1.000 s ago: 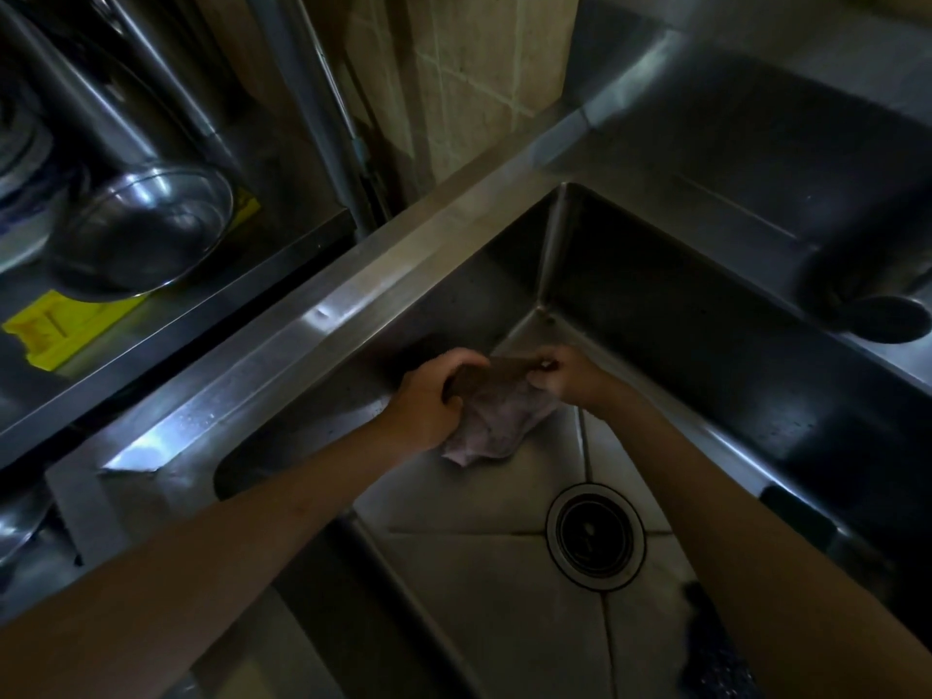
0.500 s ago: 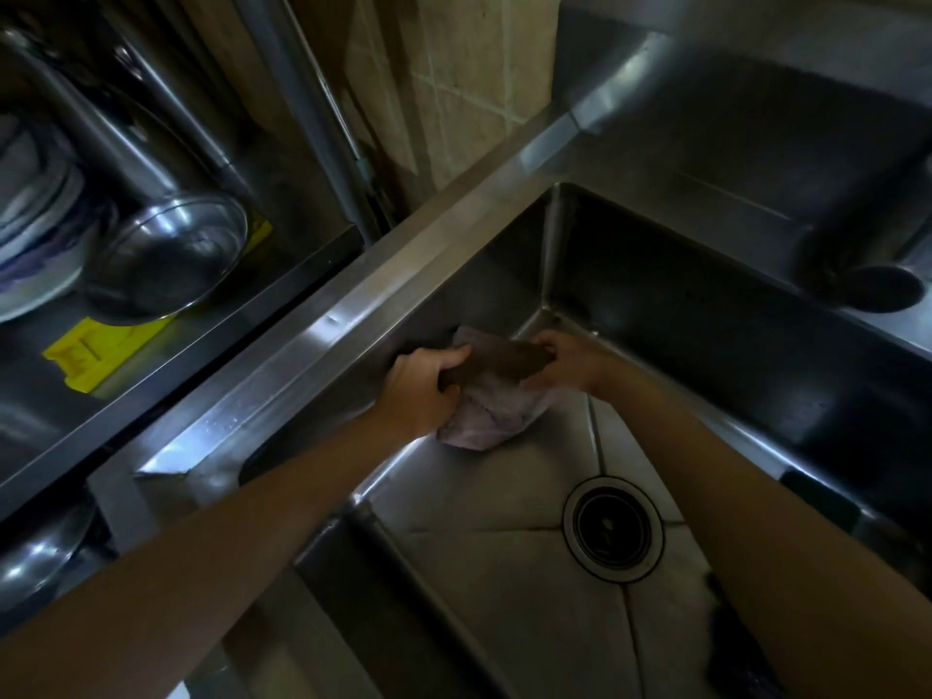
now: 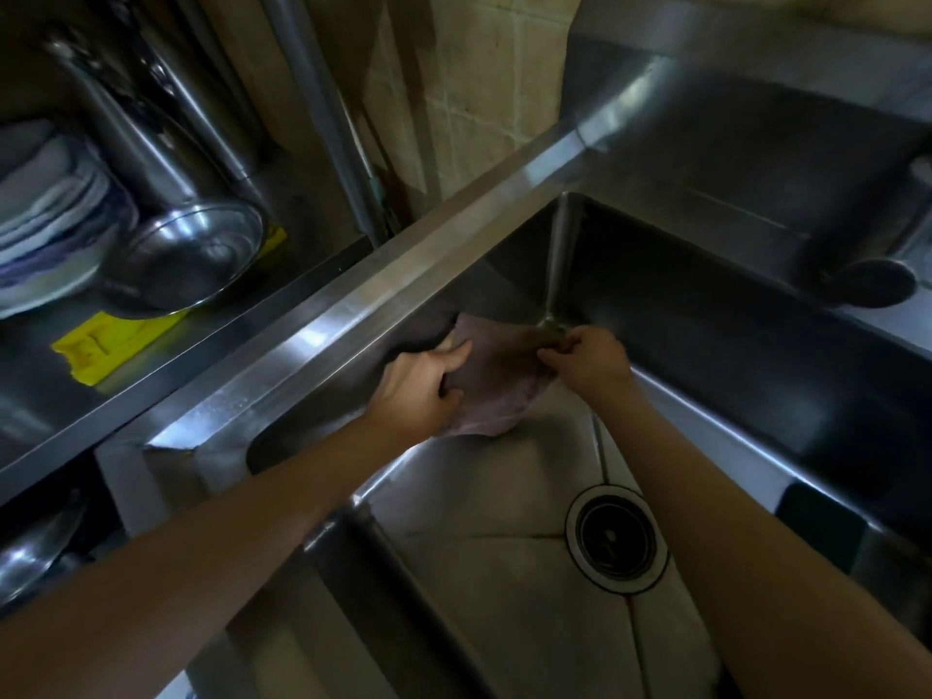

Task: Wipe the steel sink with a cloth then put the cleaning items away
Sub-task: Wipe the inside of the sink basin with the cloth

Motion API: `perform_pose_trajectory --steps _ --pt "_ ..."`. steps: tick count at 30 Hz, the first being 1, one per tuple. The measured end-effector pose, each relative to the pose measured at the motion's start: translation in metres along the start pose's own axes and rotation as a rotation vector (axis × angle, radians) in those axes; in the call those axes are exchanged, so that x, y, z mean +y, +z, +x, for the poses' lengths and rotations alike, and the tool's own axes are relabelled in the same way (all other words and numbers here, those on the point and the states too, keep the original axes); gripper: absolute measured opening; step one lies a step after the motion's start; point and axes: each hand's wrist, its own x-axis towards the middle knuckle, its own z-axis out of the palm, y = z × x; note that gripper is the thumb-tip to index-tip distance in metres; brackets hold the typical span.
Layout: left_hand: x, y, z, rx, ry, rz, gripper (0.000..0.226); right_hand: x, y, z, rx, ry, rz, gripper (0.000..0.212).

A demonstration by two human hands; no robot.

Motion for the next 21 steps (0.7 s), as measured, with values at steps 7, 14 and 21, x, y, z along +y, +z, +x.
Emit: perform_pose_trajectory --steps 7,14,21 --pt "-0.003 0.014 0.005 0.102 -0.008 0.120 0.062 -0.004 0.004 0.012 0.100 -0.039 0.148 0.019" --pt "0.005 0.006 0.009 0.284 0.240 0.521 0.047 -0.022 -0.019 0.022 0.173 -0.130 0.395 0.013" --pt "0.005 -0.013 0.011 0.352 0.361 1.041 0.032 -0.044 -0.011 0.041 -0.104 -0.118 0.718 0.025"
